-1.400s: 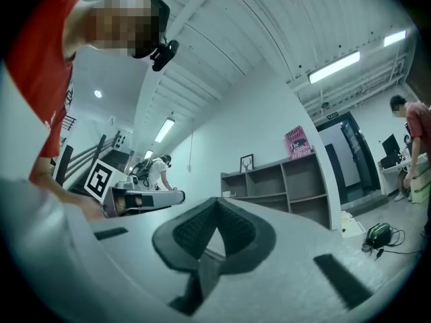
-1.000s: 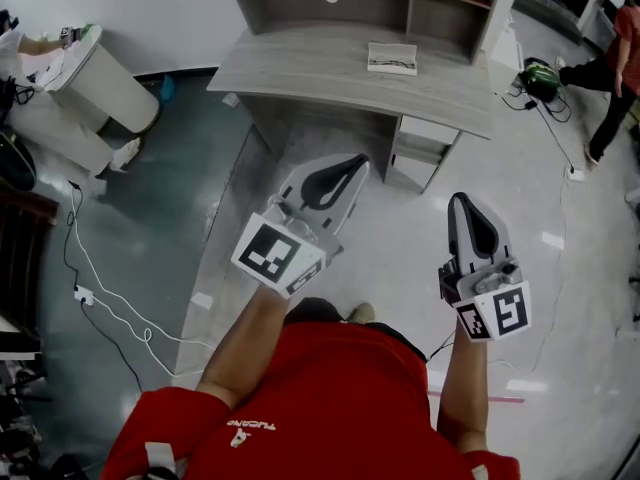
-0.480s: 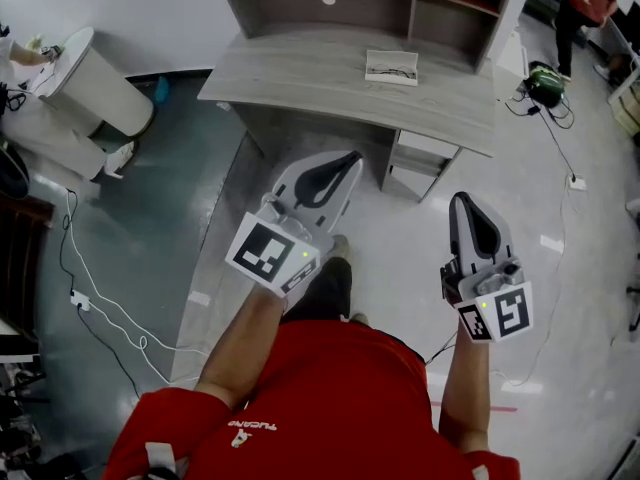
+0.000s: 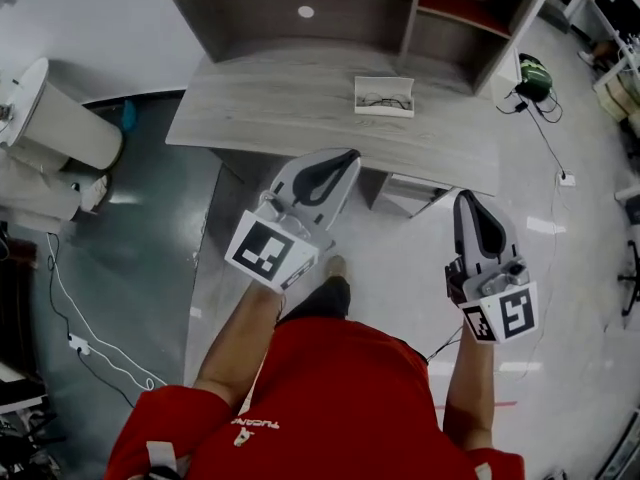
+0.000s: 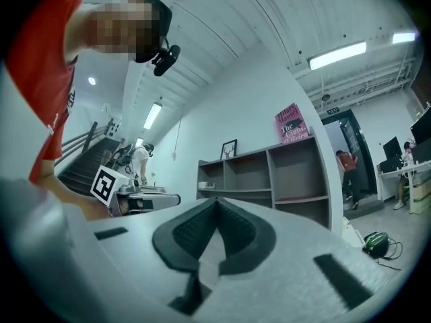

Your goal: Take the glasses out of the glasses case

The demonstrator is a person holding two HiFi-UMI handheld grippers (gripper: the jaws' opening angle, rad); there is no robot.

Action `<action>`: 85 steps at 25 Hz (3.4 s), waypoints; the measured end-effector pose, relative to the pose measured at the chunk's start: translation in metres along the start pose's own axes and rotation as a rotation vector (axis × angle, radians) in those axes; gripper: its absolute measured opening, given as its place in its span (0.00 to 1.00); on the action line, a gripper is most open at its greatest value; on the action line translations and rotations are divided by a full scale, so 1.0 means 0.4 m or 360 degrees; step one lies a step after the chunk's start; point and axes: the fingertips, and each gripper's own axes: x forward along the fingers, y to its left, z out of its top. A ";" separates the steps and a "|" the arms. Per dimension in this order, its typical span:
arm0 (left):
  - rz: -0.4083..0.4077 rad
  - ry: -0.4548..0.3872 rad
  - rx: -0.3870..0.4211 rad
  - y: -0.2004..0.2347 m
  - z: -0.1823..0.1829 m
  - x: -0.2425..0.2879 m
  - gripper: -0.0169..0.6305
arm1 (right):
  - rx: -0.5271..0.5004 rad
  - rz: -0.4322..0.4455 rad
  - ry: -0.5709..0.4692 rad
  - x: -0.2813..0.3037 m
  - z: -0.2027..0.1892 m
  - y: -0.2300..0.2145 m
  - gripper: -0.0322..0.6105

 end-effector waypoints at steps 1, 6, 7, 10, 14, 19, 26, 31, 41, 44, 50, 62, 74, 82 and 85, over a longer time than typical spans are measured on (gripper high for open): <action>-0.0021 0.0012 -0.0005 0.030 -0.008 0.020 0.04 | -0.0006 -0.0013 0.0009 0.032 -0.003 -0.012 0.06; -0.0144 0.0108 -0.0021 0.143 -0.065 0.102 0.04 | -0.0033 -0.0078 0.0057 0.159 -0.028 -0.064 0.06; -0.0162 0.0119 -0.0024 0.161 -0.074 0.118 0.04 | -0.0037 -0.0090 0.0065 0.177 -0.032 -0.073 0.06; -0.0207 0.0153 -0.0031 0.209 -0.103 0.162 0.04 | -0.0046 -0.0113 0.0096 0.220 -0.048 -0.096 0.06; -0.0253 0.0173 -0.0021 0.250 -0.137 0.219 0.04 | -0.0045 -0.0142 0.0137 0.252 -0.067 -0.135 0.06; -0.0260 0.0174 0.0025 0.291 -0.180 0.291 0.04 | -0.0039 -0.0119 0.0160 0.293 -0.087 -0.190 0.06; -0.0255 0.0348 0.0048 0.321 -0.271 0.392 0.04 | 0.0004 -0.0017 0.0136 0.377 -0.120 -0.301 0.06; -0.0284 0.0517 0.0039 0.320 -0.339 0.475 0.04 | 0.0042 0.0095 0.0110 0.424 -0.144 -0.391 0.06; -0.0414 0.0914 0.0115 0.323 -0.503 0.586 0.05 | 0.0068 0.0212 0.0116 0.464 -0.160 -0.546 0.06; -0.0498 0.1053 0.0148 0.318 -0.561 0.597 0.05 | 0.0069 0.0196 0.0128 0.469 -0.170 -0.565 0.06; -0.0720 0.1323 0.0214 0.310 -0.670 0.600 0.18 | 0.0059 0.0121 0.0148 0.481 -0.174 -0.582 0.06; -0.1039 0.1624 0.0327 0.314 -0.818 0.600 0.25 | 0.0080 -0.0010 0.0231 0.471 -0.236 -0.607 0.06; -0.1247 0.1880 0.0382 0.306 -0.907 0.595 0.25 | 0.0121 -0.0129 0.0289 0.440 -0.283 -0.648 0.06; -0.1355 0.2044 0.0325 0.300 -0.941 0.579 0.21 | 0.0155 -0.0175 0.0321 0.415 -0.306 -0.658 0.06; -0.1381 0.2035 0.0315 0.291 -0.934 0.587 0.20 | 0.0161 -0.0185 0.0323 0.409 -0.308 -0.665 0.06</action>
